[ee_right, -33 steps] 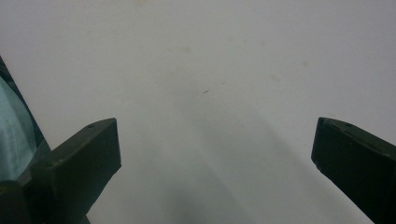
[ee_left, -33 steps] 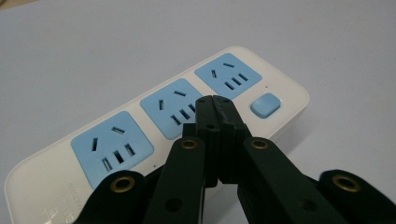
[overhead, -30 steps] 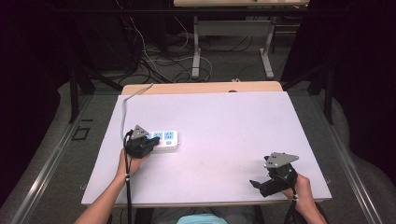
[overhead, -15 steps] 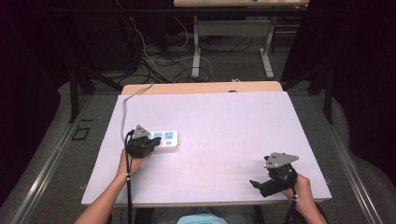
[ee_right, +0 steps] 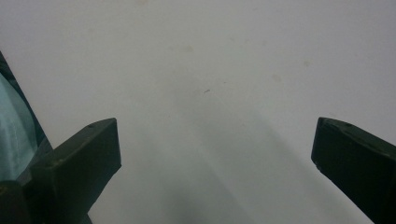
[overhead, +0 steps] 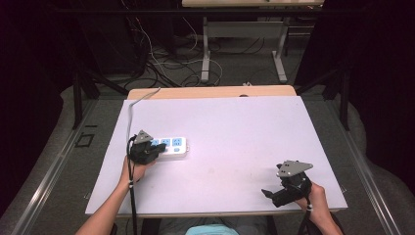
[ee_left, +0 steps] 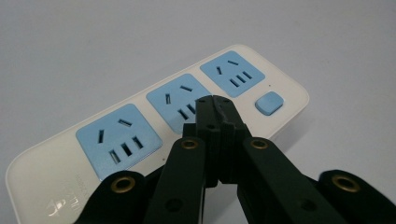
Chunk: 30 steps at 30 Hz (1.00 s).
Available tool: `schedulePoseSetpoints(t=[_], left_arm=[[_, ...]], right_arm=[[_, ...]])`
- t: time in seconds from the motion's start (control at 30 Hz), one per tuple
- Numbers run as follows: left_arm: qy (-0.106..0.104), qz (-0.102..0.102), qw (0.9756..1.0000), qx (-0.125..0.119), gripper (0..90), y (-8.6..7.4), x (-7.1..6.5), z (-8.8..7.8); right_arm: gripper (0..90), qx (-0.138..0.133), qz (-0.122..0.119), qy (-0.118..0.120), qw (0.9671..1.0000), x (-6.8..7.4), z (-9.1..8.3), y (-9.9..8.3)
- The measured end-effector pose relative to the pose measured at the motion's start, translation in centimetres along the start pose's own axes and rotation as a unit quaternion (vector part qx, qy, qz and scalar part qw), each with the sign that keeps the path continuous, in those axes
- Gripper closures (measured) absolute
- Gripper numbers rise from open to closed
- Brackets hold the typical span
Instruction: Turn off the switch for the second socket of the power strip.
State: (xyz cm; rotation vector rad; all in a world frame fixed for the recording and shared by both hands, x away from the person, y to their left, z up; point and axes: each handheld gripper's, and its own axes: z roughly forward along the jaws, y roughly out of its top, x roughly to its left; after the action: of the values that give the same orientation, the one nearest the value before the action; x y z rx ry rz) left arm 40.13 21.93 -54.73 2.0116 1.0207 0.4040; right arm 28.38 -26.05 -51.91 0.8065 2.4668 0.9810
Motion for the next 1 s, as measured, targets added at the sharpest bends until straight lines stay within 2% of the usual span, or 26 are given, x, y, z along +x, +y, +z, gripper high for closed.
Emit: schedulePoseSetpoints(t=[0.27, 0.3, 0.43, 0.77, 0.9, 1.0], left_arm=[[0.001, 0.001, 1.0000, 0.005, 90.0, -0.06, 0.00, -0.15], [0.001, 0.000, 1.0000, 0.002, 90.0, -0.06, -0.01, -0.13], [0.009, 0.013, 0.9998, 0.009, 90.0, 0.09, -0.15, -0.13], [0.002, 0.006, 0.9999, 0.010, 90.0, 0.15, 0.02, -0.13], [0.004, 0.011, 0.9998, 0.015, 90.0, 0.21, -0.03, -0.18], [0.006, 0.006, 0.9999, 0.013, 90.0, 0.20, -0.17, -0.13]], right_arm=[[0.9, -0.002, 0.004, -0.002, 1.0000, 0.09, 0.08, 0.01], [0.8, -0.002, -0.002, 0.000, 1.0000, 0.00, 0.08, 0.02], [0.8, -0.005, 0.000, -0.002, 1.0000, 0.02, 0.16, -0.01], [0.9, -0.005, -0.004, -0.001, 1.0000, 0.00, 0.22, 0.00], [0.9, -0.004, 0.002, 0.001, 1.0000, 0.06, 0.20, -0.01], [0.9, -0.005, -0.003, 0.000, 1.0000, 0.00, 0.21, 0.00]])
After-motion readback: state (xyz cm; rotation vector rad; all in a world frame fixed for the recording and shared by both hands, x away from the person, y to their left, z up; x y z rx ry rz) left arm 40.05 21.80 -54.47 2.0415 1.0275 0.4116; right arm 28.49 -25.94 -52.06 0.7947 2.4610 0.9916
